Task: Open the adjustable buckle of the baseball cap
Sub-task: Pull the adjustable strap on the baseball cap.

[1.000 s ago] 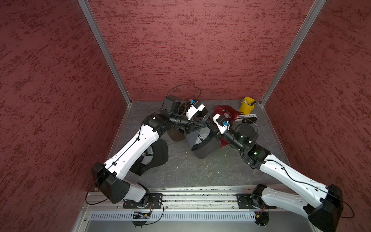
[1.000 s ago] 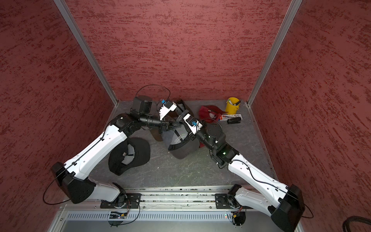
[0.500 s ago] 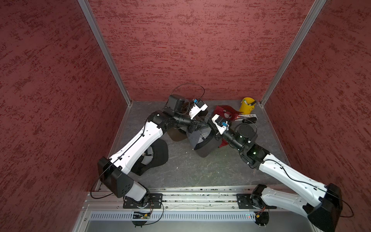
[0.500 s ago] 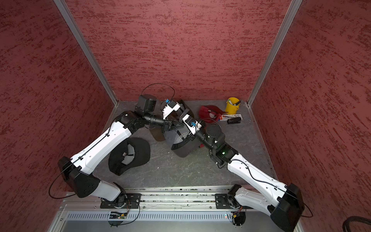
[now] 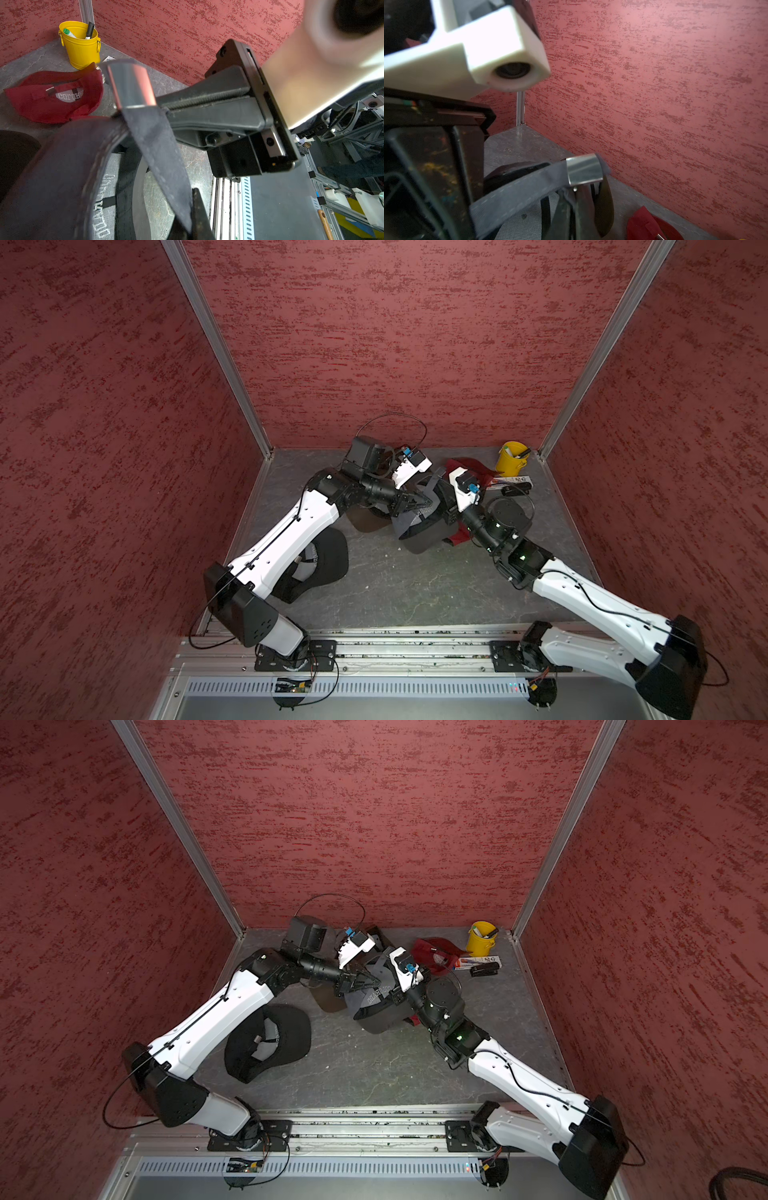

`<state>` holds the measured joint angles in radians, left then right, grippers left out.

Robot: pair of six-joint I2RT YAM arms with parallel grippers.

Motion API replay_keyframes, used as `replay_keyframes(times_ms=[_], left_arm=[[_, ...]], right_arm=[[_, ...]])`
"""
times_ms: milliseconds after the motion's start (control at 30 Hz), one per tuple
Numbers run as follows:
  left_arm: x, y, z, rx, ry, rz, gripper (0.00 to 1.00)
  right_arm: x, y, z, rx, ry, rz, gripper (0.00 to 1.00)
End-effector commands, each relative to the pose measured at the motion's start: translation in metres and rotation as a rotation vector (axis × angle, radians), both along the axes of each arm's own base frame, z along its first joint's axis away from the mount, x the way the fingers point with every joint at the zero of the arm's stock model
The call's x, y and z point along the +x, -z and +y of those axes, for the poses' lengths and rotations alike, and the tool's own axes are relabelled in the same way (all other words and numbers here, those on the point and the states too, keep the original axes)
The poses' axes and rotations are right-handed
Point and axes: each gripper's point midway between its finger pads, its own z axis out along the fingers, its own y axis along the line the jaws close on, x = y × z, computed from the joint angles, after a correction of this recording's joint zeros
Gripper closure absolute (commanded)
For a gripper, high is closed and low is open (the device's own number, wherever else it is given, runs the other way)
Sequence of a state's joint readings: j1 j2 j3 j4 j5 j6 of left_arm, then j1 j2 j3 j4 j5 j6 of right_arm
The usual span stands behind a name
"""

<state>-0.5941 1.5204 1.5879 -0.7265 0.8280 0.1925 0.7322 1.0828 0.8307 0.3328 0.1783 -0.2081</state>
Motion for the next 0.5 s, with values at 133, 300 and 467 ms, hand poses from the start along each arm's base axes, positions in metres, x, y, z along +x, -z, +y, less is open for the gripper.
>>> replay_keyframes(times_ms=[133, 300, 467], left_arm=[[0.000, -0.001, 0.005, 0.018, -0.006, -0.077, 1.00], [0.009, -0.007, 0.008, -0.012, -0.049, -0.147, 1.00], [0.025, -0.012, 0.012, -0.030, -0.126, -0.201, 0.79]], right_arm=[[0.011, -0.024, -0.028, 0.131, 0.163, 0.019, 1.00], [0.017, -0.027, -0.036, 0.162, 0.218, 0.070, 1.00], [0.020, -0.038, -0.040, 0.217, 0.247, 0.109, 1.00]])
